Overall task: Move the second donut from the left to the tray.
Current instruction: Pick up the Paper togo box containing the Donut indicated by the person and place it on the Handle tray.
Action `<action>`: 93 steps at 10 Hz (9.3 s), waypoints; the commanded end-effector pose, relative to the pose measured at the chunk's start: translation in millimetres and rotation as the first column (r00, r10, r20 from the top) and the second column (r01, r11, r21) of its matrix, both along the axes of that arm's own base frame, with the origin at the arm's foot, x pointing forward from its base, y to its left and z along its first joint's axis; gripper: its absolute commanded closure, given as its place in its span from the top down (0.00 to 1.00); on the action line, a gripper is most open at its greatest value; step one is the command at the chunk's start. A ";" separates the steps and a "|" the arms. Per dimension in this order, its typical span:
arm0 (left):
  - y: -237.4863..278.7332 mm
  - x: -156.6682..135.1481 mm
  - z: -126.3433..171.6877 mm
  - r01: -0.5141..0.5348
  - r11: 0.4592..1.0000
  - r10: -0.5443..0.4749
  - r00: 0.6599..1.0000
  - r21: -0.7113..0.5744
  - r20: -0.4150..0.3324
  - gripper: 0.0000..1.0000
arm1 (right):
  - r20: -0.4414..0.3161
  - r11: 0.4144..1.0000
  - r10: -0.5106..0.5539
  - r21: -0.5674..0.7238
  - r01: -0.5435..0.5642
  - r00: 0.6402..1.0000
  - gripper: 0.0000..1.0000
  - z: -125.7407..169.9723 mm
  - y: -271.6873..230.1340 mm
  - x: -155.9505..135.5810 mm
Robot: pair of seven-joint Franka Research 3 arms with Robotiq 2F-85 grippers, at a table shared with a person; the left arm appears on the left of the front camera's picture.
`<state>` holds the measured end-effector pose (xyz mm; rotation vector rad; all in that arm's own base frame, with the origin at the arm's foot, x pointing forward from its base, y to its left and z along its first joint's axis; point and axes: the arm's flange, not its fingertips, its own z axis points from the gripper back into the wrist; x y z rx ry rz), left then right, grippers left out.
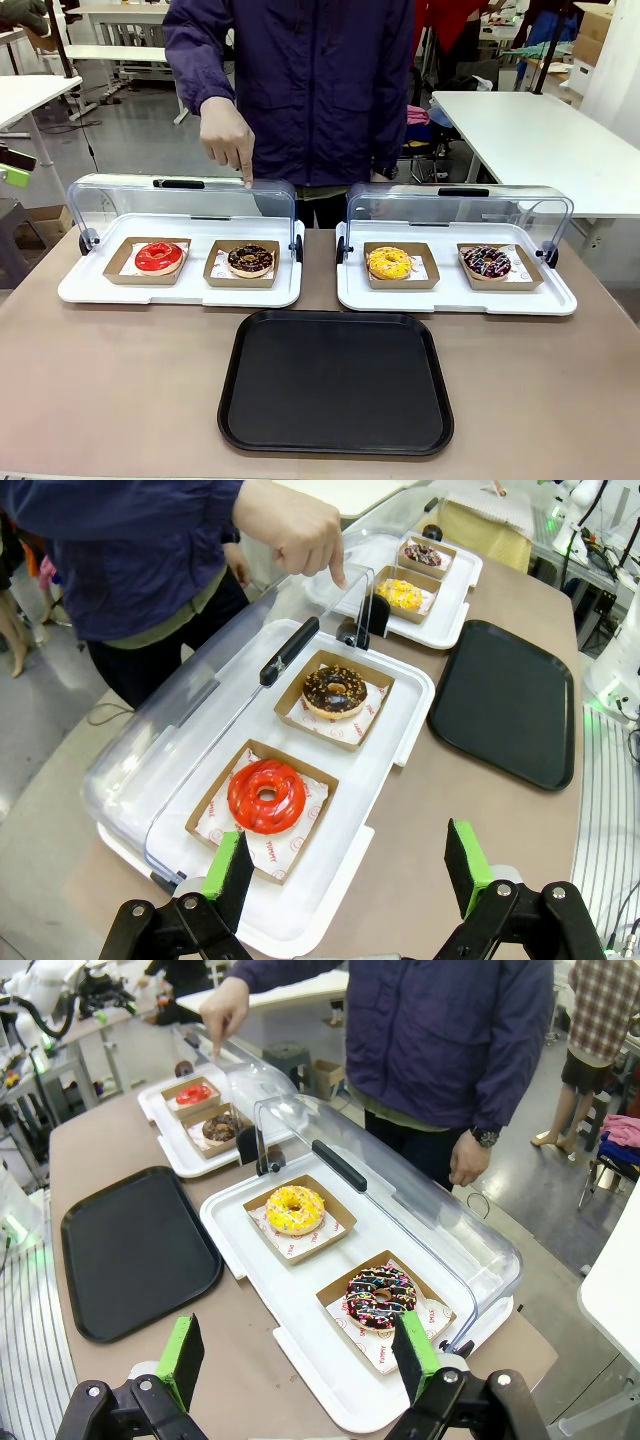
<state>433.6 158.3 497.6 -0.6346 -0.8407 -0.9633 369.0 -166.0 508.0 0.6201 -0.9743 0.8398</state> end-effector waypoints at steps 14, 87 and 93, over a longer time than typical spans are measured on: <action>-100.7 16.5 50.8 0.281 0.914 -0.292 0.956 0.293 -0.006 1.00 | 0.033 1.000 0.007 0.009 -0.007 0.999 1.00 2.0 -0.7 4.6; -441.5 -133.2 -117.2 0.257 0.579 -0.376 0.926 0.774 -0.026 0.02 | 0.033 1.000 0.007 0.009 -0.007 0.999 1.00 2.0 -0.7 4.6; -502.2 -164.7 -163.4 0.276 0.547 -0.404 0.914 0.790 -0.039 0.02 | 0.033 1.000 0.007 0.009 -0.007 0.999 1.00 2.0 -0.7 4.6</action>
